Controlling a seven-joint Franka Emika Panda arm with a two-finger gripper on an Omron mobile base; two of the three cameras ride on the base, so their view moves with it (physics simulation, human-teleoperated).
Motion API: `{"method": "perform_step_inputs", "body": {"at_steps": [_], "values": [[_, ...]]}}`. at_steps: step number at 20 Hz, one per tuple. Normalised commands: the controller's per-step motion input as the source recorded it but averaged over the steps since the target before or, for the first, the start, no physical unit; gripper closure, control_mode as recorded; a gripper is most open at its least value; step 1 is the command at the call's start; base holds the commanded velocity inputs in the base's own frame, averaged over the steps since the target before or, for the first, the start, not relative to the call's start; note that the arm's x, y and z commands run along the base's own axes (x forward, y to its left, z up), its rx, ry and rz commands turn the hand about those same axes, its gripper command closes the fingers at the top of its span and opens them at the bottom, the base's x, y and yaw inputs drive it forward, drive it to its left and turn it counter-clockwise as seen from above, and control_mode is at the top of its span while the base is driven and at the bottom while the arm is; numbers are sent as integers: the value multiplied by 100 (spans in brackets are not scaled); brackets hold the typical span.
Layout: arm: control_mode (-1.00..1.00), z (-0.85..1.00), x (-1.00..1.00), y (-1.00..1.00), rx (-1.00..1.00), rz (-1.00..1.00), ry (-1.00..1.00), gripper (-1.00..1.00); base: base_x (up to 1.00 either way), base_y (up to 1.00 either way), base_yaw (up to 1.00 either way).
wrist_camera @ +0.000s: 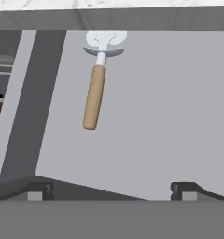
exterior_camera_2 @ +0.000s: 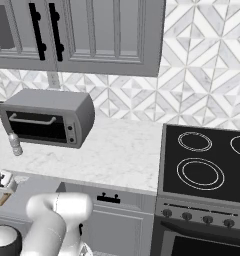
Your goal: Pick the pizza cutter from the drawer and place it on the counter.
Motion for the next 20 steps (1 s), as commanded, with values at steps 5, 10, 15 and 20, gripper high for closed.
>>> {"method": "perform_step_inputs", "body": {"at_steps": [5, 10, 15, 20], "values": [[-100, -78, 4, 35, 0, 0, 7, -100, 0, 0, 0], [-100, -62, 0, 28, 0, 0, 7, -100, 0, 0, 0], [-100, -25, -11, 13, 0, 0, 5, -100, 0, 0, 0], [-100, -18, -49, 19, 0, 0, 9, -100, 0, 0, 0]]}}
